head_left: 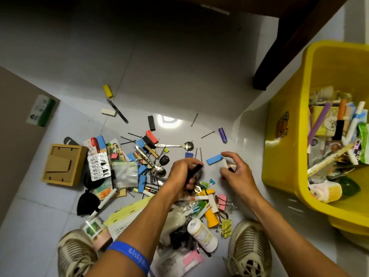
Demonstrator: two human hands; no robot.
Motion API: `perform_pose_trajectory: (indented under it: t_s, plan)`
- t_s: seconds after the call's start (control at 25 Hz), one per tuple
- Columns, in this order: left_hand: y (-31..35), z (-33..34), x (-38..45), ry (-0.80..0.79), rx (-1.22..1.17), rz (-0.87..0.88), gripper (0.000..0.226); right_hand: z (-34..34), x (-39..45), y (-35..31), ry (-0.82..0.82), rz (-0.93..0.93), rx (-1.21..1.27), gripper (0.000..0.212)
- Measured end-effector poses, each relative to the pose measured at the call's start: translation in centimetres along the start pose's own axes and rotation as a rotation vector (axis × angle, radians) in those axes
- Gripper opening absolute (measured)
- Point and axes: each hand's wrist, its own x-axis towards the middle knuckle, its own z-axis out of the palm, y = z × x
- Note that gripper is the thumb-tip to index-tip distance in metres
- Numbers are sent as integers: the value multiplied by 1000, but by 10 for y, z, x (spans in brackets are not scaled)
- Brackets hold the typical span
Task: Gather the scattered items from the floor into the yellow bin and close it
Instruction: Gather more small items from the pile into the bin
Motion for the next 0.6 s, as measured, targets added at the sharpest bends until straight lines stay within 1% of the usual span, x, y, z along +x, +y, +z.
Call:
perform_pose_trajectory:
  t_s: [0.04,0.08,0.12,0.2,0.28,0.36,0.4,0.44,0.52,0.56,0.6]
  plan:
    - [2,-6,-4,-23,-79,-19,14,4,8,-7,15,-103,-202,39]
    - [4,-12,-7,-12,-110,-12,10,10,17,-14,-8,-191,-429,38]
    - [6,-19,-9,37,-112,7,10,18,22,-21,-52,-243,-637,35]
    - [13,-30,-9,218,-39,51,17,29,25,-24,-114,-264,-926,27]
    - [30,-49,-3,450,51,137,24,34,24,-24,-104,-292,-1034,17]
    - [51,-74,6,654,132,268,21,37,22,-24,-65,-294,-964,14]
    - [61,-85,11,721,213,320,19,39,22,-27,-54,-247,-860,16]
    - [69,-95,15,764,354,339,19,44,23,-34,-59,-188,-708,18]
    - [72,-103,22,761,664,303,28,53,29,-51,-125,-83,-353,24]
    - [71,-104,25,732,743,288,30,57,33,-62,-162,-63,-195,31]
    - [68,-104,28,698,752,292,28,61,38,-74,-212,-42,-19,35]
